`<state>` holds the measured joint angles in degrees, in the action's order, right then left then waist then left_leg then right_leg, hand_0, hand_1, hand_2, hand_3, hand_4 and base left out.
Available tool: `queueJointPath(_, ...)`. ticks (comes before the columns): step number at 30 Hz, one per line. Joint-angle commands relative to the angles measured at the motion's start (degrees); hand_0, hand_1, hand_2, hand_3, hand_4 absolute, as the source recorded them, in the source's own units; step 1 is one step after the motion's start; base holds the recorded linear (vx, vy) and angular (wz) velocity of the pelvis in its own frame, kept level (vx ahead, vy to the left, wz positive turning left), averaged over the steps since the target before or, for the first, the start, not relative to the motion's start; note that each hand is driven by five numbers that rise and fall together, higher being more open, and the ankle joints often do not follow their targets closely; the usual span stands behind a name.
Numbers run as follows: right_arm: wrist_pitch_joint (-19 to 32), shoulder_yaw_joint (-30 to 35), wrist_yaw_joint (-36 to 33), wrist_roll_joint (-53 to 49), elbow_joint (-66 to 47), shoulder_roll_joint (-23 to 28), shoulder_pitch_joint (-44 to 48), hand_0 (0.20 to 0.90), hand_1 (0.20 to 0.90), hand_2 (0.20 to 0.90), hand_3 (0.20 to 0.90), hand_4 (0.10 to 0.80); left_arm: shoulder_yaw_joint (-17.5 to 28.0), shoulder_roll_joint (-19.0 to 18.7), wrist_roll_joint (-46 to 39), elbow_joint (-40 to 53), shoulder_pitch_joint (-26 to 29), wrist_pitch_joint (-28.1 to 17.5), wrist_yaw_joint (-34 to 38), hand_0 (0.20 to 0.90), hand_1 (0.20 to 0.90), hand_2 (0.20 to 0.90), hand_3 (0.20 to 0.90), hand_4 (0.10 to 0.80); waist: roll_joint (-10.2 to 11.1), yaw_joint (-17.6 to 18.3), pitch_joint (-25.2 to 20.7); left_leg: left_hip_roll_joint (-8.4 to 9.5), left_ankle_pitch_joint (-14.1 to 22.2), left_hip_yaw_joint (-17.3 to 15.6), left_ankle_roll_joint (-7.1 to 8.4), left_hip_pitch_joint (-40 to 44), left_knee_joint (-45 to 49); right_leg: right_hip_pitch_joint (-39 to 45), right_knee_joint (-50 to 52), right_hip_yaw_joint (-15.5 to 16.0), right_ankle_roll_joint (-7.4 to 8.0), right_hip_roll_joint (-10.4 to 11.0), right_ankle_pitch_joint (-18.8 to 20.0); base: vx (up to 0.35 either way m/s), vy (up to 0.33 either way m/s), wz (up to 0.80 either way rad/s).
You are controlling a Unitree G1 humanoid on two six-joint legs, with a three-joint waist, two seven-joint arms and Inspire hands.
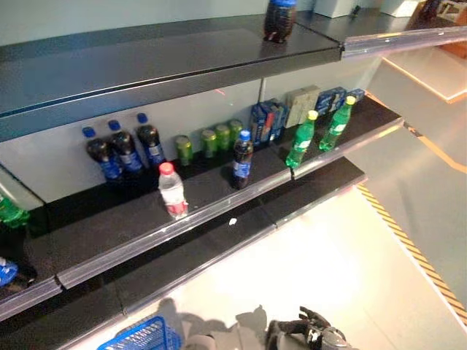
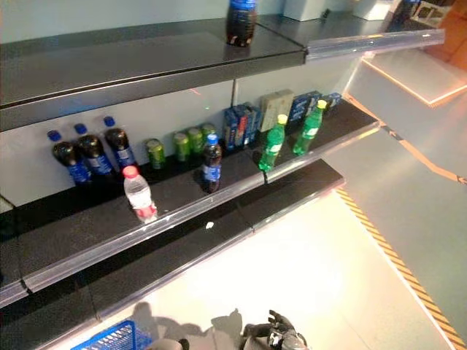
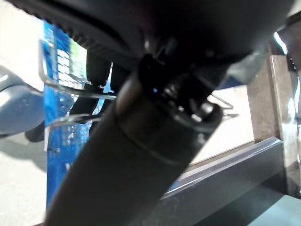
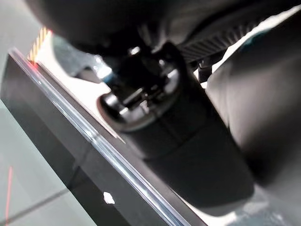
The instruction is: Pick up the drink and place into the basket.
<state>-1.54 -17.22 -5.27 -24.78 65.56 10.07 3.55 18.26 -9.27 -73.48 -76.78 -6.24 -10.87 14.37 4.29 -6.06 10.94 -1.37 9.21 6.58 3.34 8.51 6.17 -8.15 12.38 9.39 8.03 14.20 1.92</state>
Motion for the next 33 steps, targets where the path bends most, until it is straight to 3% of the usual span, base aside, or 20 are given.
queueJointPath(1, -0.2, 0.0, 0.7, -0.7, -0.9, 1.0, 0.5, 0.900, 0.900, 0.900, 0.900, 0.800, -1.3, -4.6, 1.0, 2.2, -0.7, -9.3, -0.8, 0.300, 0.300, 0.300, 0.200, 0.100, -1.9, 0.6, -1.1, 1.57, 2.9, 2.0, -2.44, 3.0, 2.0, 1.4, -4.1, -0.3, 0.59, -2.8, 3.7, 0.224, -0.507, 0.22)
queueJointPath(2, -0.3, -0.1, 0.6, -1.1, -1.3, 1.1, 0.4, 0.900, 0.900, 0.900, 0.900, 0.800, -1.0, -4.3, 2.4, 2.0, -0.8, -9.4, -0.8, 0.300, 0.300, 0.300, 0.200, 0.100, -1.5, 0.5, -1.2, 0.69, 2.1, 1.6, -1.90, 2.4, 3.7, 2.0, -3.7, -0.2, -0.18, -3.8, 2.5, 0.177, -0.531, 0.26)
queueJointPath(4, -0.5, -0.1, 0.5, -2.5, -2.4, 1.8, 0.2, 0.900, 0.900, 0.900, 0.900, 0.800, -0.3, -3.7, 3.1, 1.5, -1.1, -9.6, -2.0, 0.300, 0.300, 0.300, 0.200, 0.100, 0.0, -0.4, -0.8, -0.90, -2.9, -0.3, -0.87, -2.0, 11.7, 5.4, -4.8, 1.8, -2.52, -5.5, 0.7, 0.137, -0.603, 0.15)
queueJointPath(6, 0.0, 0.1, 0.4, -3.1, -2.9, 2.3, 0.1, 0.900, 0.900, 0.900, 0.900, 0.800, -0.4, -3.3, 2.9, 1.2, -1.4, -9.8, -2.8, 0.300, 0.300, 0.300, 0.200, 0.100, 0.7, -0.6, -0.5, -0.83, -5.1, -1.1, -1.15, -4.9, 16.7, 7.0, -5.7, 2.2, -3.72, -6.4, 0.3, 0.127, -0.508, -0.17)
queueJointPath(7, 0.2, 0.5, 0.5, -3.4, -3.2, 2.9, 0.3, 0.900, 0.900, 0.900, 0.900, 0.800, -0.9, -2.8, 2.2, 1.2, -1.6, -10.0, -2.9, 0.300, 0.300, 0.300, 0.200, 0.100, 1.6, -1.0, -0.3, 0.42, -5.8, -2.0, -2.26, -7.6, 21.9, 8.4, -6.6, 2.5, -4.60, -6.7, 0.0, 0.110, -0.370, -0.25)
queueJointPath(8, 0.2, 0.5, 0.6, -3.4, -3.2, 3.0, 0.3, 0.900, 0.900, 0.900, 0.900, 0.800, -1.0, -2.8, 2.2, 1.2, -1.6, -10.1, -2.9, 0.300, 0.300, 0.300, 0.200, 0.100, 1.6, -1.0, -0.3, 0.46, -5.6, -2.1, -2.37, -8.0, 22.7, 8.4, -6.6, 2.5, -4.66, -6.8, 0.0, 0.162, -0.454, -0.15)
queueJointPath(12, -0.2, 0.4, 1.4, -3.2, -3.3, 4.1, 1.2, 0.900, 0.900, 0.900, 0.900, 0.800, -1.8, -2.2, -0.5, 1.2, -1.8, -10.5, -1.7, 0.300, 0.300, 0.300, 0.200, 0.100, 1.2, -3.2, 0.7, 6.57, -5.6, -0.9, -4.36, -13.7, 27.5, 11.8, -7.9, 0.5, -5.73, -10.0, -1.5, 0.145, -0.259, -0.28)
queueJointPath(14, -0.1, 0.2, 1.9, -3.3, -3.3, 4.2, 1.9, 0.900, 0.900, 0.900, 0.900, 0.800, -1.2, -2.1, -0.3, 1.2, -2.1, -10.5, -0.9, 0.300, 0.300, 0.300, 0.200, 0.100, 0.5, -4.1, 0.7, 8.18, -7.4, -0.5, -4.29, -15.0, 22.9, 13.2, -8.8, -0.7, -5.90, -12.0, -2.3, 0.239, -0.228, -0.66)
queueJointPath(15, -0.1, 0.1, 1.9, -3.4, -3.2, 4.2, 2.1, 0.900, 0.900, 0.900, 0.900, 0.800, -0.9, -2.1, 0.1, 1.3, -2.2, -10.4, -0.6, 0.300, 0.300, 0.300, 0.200, 0.100, 0.3, -4.4, 0.8, 8.06, -7.8, -0.5, -4.21, -14.7, 20.9, 13.7, -9.1, -1.0, -5.93, -12.5, -2.6, 0.374, -0.252, -0.82)
queueJointPath(16, -0.2, -0.3, 1.8, -3.8, -3.0, 3.9, 2.6, 0.900, 0.900, 0.900, 0.900, 0.800, -0.2, -2.2, 0.5, 1.1, -2.7, -10.4, -0.3, 0.300, 0.300, 0.300, 0.200, 0.100, -0.8, -5.5, 0.6, 8.36, -9.8, -0.5, -3.47, -15.1, 13.2, 14.8, -9.4, -1.1, -5.93, -14.5, -3.6, 0.327, -0.193, -0.62)
queueJointPath(18, -0.5, -1.2, 1.4, -4.1, -3.2, 3.3, 3.0, 0.900, 0.900, 0.900, 0.900, 0.800, 0.2, -2.3, 0.6, 0.9, -3.5, -10.4, -0.4, 0.300, 0.300, 0.300, 0.200, 0.100, -2.1, -7.1, 0.8, 9.37, -13.1, -1.6, -2.37, -17.3, 7.0, 16.6, -9.3, -1.0, -6.12, -16.7, -5.0, 0.389, -0.231, -0.42)
queueJointPath(19, -0.7, -1.5, 1.3, -4.0, -3.4, 3.0, 3.0, 0.900, 0.900, 0.900, 0.900, 0.800, 0.5, -2.4, 0.7, 0.8, -3.7, -10.5, -0.4, 0.300, 0.300, 0.300, 0.200, 0.100, -2.6, -7.7, 0.9, 9.65, -14.7, -2.8, -1.94, -18.5, 5.0, 17.4, -9.3, -0.9, -6.30, -17.7, -5.6, 0.409, -0.235, -0.40)
queueJointPath(22, -1.7, -3.7, -0.4, -4.0, -6.2, 1.7, 1.7, 0.900, 0.900, 0.900, 0.900, 0.800, 1.7, -3.4, 2.0, 0.9, -4.7, -9.6, -0.5, 0.300, 0.300, 0.300, 0.200, 0.100, -4.0, -9.9, 0.5, 12.22, -19.9, -12.3, -1.50, -25.1, 0.8, 21.4, -7.5, -1.6, -7.81, -22.4, -9.1, 0.500, -0.278, -0.68)
queueJointPath(24, -2.7, -4.2, -1.1, -3.6, -6.9, 1.2, 1.3, 0.900, 0.900, 0.900, 0.900, 0.800, 2.2, -3.6, 2.7, 1.0, -4.9, -9.3, -0.1, 0.300, 0.300, 0.300, 0.200, 0.100, -3.9, -10.2, 0.0, 12.98, -19.9, -14.3, -2.17, -25.8, 1.1, 21.8, -5.3, -1.8, -8.29, -23.6, -10.5, 0.414, -0.198, 0.50)
queueJointPath(25, -3.1, -4.4, -0.9, -2.9, -6.6, 0.8, 1.3, 0.900, 0.900, 0.900, 0.900, 0.800, 2.4, -3.7, 2.5, 1.2, -4.7, -9.2, 0.6, 0.300, 0.300, 0.300, 0.200, 0.100, -3.6, -10.2, -0.6, 13.54, -18.0, -14.6, -3.35, -25.3, 1.2, 21.6, -3.9, -2.1, -8.38, -24.1, -11.2, 0.481, -0.198, 0.38)
queueJointPath(26, -3.5, -4.7, -0.5, -1.7, -5.6, 0.0, 1.3, 0.900, 0.900, 0.900, 0.900, 0.800, 3.3, -4.0, 2.8, 1.1, -4.4, -9.1, 1.3, 0.300, 0.300, 0.300, 0.200, 0.100, -2.6, -10.2, -1.3, 14.90, -14.8, -14.1, -5.51, -23.7, 1.4, 22.1, 0.8, -2.8, -7.86, -24.4, -12.0, 0.402, -0.162, 0.21)
queueJointPath(27, -3.6, -4.7, -0.1, -1.1, -5.1, -0.2, 1.2, 0.900, 0.900, 0.900, 0.900, 0.800, 3.6, -4.1, 2.7, 0.8, -4.2, -9.1, 1.4, 0.300, 0.300, 0.300, 0.200, 0.100, -2.4, -10.5, -1.7, 14.91, -14.2, -13.8, -6.08, -23.5, 1.5, 22.0, 2.4, -2.9, -7.52, -24.7, -11.0, 0.532, -0.198, 0.04)
queueJointPath(29, -3.5, -4.7, 1.6, 1.2, -3.4, -1.1, 1.0, 0.900, 0.900, 0.900, 0.900, 0.800, 5.0, -4.6, 1.7, 0.0, -3.9, -9.3, 1.2, 0.300, 0.300, 0.300, 0.200, 0.100, 0.1, -11.3, -2.3, 16.11, -11.6, -12.3, -8.68, -21.0, 1.8, 22.8, 9.6, -2.6, -2.86, -23.0, -4.5, 0.436, -0.164, -0.22)
queueJointPath(31, -1.7, -4.7, 2.4, 2.5, -2.8, -1.7, 0.4, 0.900, 0.900, 0.900, 0.900, 0.800, 5.5, -4.8, 1.0, -0.3, -3.6, -9.4, 0.3, 0.300, 0.300, 0.300, 0.200, 0.100, 0.1, -12.1, -3.2, 14.12, -11.0, -10.7, -9.66, -18.1, 0.7, 21.2, 20.5, -1.7, 2.78, -22.1, 6.0, 0.354, -0.156, -0.82)
queueJointPath(33, -1.1, -4.1, 1.9, 2.8, -3.5, -1.9, -0.2, 0.900, 0.900, 0.900, 0.900, 0.800, 5.1, -5.0, 0.8, -0.2, -3.1, -8.9, -0.1, 0.300, 0.300, 0.300, 0.200, 0.100, -0.6, -11.3, -3.3, 12.19, -10.8, -9.5, -9.40, -15.8, 0.3, 17.5, 28.0, -1.1, 4.41, -21.1, 8.8, 0.346, -0.167, -0.41)
